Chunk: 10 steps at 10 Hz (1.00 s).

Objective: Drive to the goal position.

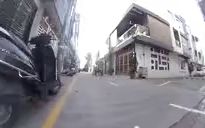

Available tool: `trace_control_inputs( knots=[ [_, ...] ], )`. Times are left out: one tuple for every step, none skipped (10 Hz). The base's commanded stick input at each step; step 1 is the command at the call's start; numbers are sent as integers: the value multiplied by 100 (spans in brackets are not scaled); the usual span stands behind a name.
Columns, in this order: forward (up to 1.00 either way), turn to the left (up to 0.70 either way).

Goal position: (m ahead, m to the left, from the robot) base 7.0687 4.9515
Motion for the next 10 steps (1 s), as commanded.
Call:
trace_control_inputs(
  knots=[
    [100,0],
    [100,0],
    [100,0],
    [100,0],
    [100,19],
    [100,40],
    [100,40],
    [100,40],
    [100,40],
    [100,40]
  ],
)
